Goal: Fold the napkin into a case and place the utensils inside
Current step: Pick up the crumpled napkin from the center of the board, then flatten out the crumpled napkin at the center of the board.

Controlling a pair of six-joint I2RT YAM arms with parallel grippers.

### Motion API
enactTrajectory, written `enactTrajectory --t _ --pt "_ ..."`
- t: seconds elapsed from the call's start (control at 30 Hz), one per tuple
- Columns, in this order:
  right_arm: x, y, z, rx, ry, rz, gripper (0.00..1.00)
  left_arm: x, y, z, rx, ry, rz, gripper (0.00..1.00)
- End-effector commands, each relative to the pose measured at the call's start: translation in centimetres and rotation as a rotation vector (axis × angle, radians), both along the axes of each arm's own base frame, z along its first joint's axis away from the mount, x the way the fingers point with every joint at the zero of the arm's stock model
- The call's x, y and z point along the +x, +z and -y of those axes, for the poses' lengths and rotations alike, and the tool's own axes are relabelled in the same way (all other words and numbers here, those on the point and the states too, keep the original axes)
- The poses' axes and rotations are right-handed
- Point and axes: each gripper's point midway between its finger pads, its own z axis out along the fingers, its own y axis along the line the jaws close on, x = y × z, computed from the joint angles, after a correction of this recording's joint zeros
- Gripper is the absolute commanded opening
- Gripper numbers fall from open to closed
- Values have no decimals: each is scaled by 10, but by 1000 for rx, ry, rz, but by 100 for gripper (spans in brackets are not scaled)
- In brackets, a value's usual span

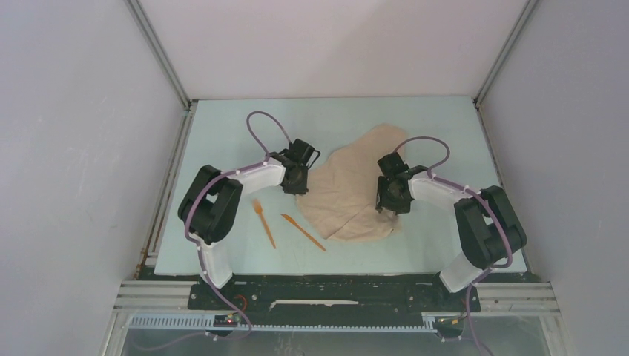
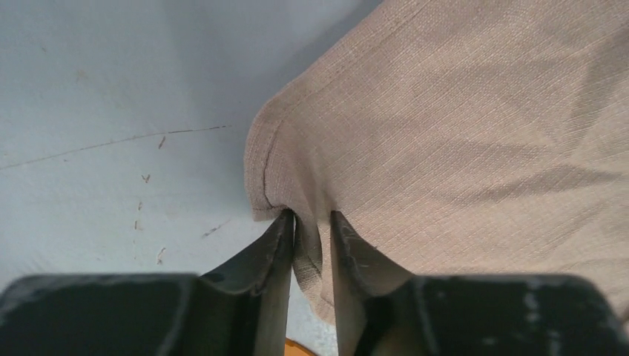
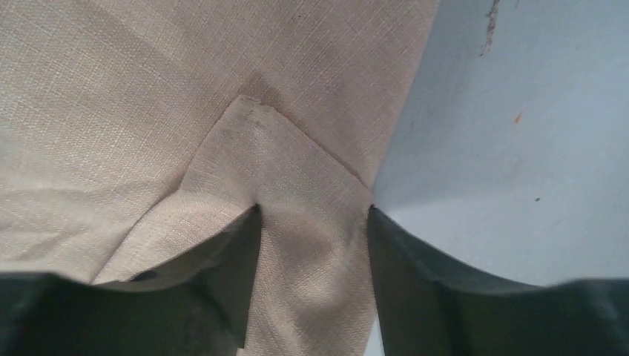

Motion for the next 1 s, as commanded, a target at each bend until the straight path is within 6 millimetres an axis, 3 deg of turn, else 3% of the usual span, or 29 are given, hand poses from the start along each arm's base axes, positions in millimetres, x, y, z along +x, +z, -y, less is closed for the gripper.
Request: enactTrajectory --t 0.0,0.1,0.27,0.33,0.47,0.53,0.6,0.7,0.77,0.83,0.9,0.97 --pt "14 7 9 -53 -36 80 54 17 14 14 -54 -3 46 24" --pt "21 25 19 -79 -71 131 35 25 35 21 -96 -6 89 16" --pt "44 58 32 -40 -134 201 20 46 78 26 -180 15 186 10" --pt "62 73 38 -6 -174 232 13 60 94 26 -235 40 221 1" --pt "122 122 56 71 -246 342 1 102 137 39 -440 69 249 0" --pt "155 147 67 92 -253 368 0 130 171 40 -521 86 292 0" --pt "186 185 81 110 -251 406 0 159 230 38 -590 93 390 0" --pt "214 260 102 160 -258 487 0 178 319 31 -649 77 544 0" --pt "216 309 116 201 -256 577 0 177 370 27 -676 50 641 0" --pt "208 346 125 219 -242 667 0 170 405 21 -692 35 710 0" --pt "197 354 127 227 -227 710 1 160 418 18 -693 19 741 0" --pt "181 340 125 253 -246 706 3 152 408 19 -697 7 725 0"
